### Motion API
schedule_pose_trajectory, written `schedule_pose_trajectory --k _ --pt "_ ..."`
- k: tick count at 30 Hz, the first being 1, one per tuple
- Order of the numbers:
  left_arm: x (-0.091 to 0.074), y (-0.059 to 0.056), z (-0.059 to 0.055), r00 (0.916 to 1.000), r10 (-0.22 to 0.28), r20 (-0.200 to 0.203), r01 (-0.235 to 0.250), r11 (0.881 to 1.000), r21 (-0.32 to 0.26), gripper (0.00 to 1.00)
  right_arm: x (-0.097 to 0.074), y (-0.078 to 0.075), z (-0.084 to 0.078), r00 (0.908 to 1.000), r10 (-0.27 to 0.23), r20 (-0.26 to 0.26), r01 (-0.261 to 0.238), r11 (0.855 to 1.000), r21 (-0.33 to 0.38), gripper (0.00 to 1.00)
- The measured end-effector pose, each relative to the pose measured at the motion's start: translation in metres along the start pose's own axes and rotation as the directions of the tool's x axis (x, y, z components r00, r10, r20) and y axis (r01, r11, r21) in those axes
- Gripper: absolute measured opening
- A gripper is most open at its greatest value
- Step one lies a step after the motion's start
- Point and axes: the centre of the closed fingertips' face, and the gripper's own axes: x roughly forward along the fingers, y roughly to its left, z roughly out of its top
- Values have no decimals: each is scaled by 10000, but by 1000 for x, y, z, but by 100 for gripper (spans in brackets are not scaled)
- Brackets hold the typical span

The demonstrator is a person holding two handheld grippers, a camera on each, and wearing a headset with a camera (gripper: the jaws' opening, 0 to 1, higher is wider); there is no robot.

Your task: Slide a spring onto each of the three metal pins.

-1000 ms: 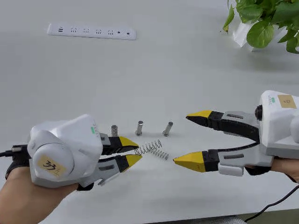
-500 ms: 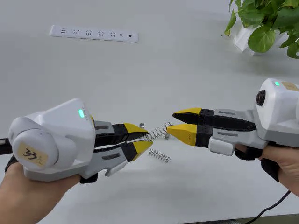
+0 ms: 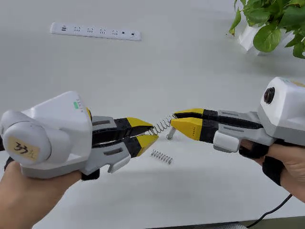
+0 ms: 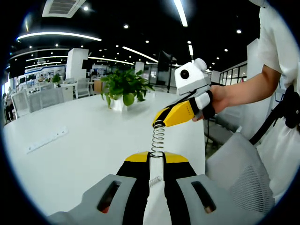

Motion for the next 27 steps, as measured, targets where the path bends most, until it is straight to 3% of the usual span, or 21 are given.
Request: schedule_pose_trajectory --k 14,27 --pt "0 -2 -2 10000 -67 -74 67 10000 -6 6 3 1 -2 9996 -21 -276 8 9990 -454 7" --pt "2 -5 -8 9995 -215 -221 216 9998 13 6 8 9 -2 9960 75 -893 -187 9920 -1245 7"
